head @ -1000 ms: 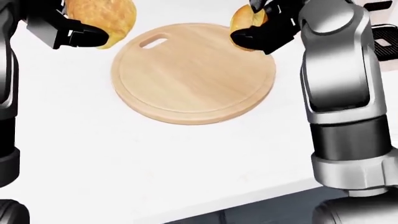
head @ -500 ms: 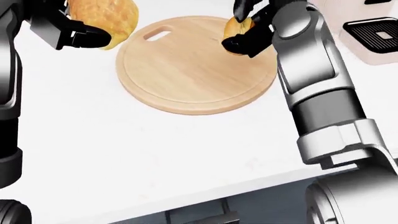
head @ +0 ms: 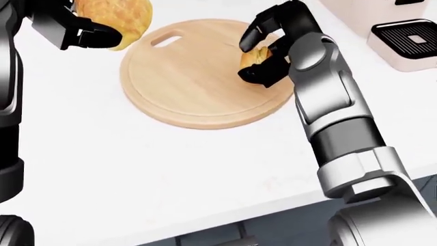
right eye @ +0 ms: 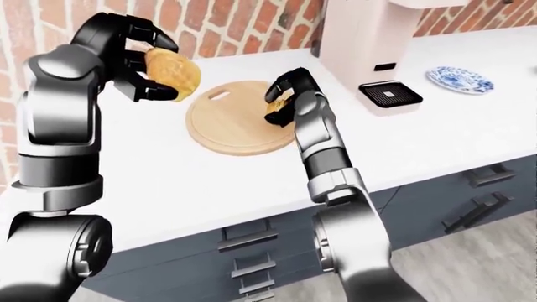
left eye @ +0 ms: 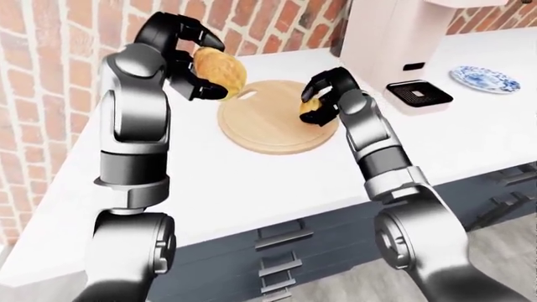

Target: Place all breads on the cutting board.

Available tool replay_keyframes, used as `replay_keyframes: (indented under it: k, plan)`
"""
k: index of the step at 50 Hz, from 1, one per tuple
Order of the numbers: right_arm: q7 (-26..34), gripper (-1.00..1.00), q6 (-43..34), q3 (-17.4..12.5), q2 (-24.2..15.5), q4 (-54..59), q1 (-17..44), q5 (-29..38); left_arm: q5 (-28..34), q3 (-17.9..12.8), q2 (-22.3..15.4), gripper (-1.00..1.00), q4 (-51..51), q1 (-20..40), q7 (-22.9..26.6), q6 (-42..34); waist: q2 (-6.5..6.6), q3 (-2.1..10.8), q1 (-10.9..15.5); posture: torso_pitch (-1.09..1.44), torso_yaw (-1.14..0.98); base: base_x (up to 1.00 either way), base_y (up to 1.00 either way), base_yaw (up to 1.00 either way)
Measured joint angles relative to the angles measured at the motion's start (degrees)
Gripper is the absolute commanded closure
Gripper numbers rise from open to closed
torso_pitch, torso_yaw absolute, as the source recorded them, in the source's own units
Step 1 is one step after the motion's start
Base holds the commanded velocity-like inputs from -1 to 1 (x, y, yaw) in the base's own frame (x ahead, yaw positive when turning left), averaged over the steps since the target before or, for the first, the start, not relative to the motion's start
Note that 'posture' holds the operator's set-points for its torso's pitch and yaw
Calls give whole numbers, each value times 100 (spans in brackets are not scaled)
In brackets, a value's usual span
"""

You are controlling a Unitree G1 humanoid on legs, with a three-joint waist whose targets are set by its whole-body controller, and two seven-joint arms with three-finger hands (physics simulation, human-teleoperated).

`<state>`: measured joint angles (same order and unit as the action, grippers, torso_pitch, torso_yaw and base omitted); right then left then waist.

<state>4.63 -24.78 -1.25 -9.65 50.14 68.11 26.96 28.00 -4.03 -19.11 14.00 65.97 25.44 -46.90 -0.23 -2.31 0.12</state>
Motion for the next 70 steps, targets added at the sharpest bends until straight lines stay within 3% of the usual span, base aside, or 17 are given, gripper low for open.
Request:
replay_keyframes:
  k: [10,11,15,18,21,29,40,54,62,70]
  plan:
    - [1,2,132,36,41,36,-57,42,9,-15,-7,100,7,14,3,-1,-4,14,-13,0,0,0,0,0]
    - [2,-22,136,40,42,50,-58,50,9,-15,-7,100,16,16,0,3,-5,14,-14,0,0,0,0,0]
    - [37,-44,112,55,47,43,-99,78,13,-3,-6,100,22,44,6,-7,-8,0,-11,0,0,0,0,0]
    - [82,-87,87,75,55,-32,-168,103,20,2,-3,100,-5,51,18,-22,-8,-8,-8,0,0,0,0,0]
    - [91,-97,72,66,57,-136,-225,143,30,5,-5,100,-23,57,35,-44,-7,-11,-6,0,0,0,0,0]
    - [225,-98,-67,54,39,-457,-363,190,54,31,79,100,25,88,17,-36,-21,-4,8,0,0,0,0,0]
    - [550,-96,-478,-166,-233,-1760,-974,23,0,147,380,100,729,390,-186,162,-70,-11,36,0,0,0,0,0]
    - [1411,-100,-1538,-174,-384,-4222,-1567,97,-108,302,831,100,1964,522,-730,813,-118,-5,25,0,0,0,0,0]
    - [1990,-100,-1991,7,-284,-5346,-1833,317,-78,372,1104,100,2729,650,-1057,1245,-130,3,18,0,0,0,0,0]
    - [2251,-100,-2127,-26,-184,-5554,-1852,473,-212,334,1259,100,3998,1080,-1595,1850,-124,12,11,0,0,0,0,0]
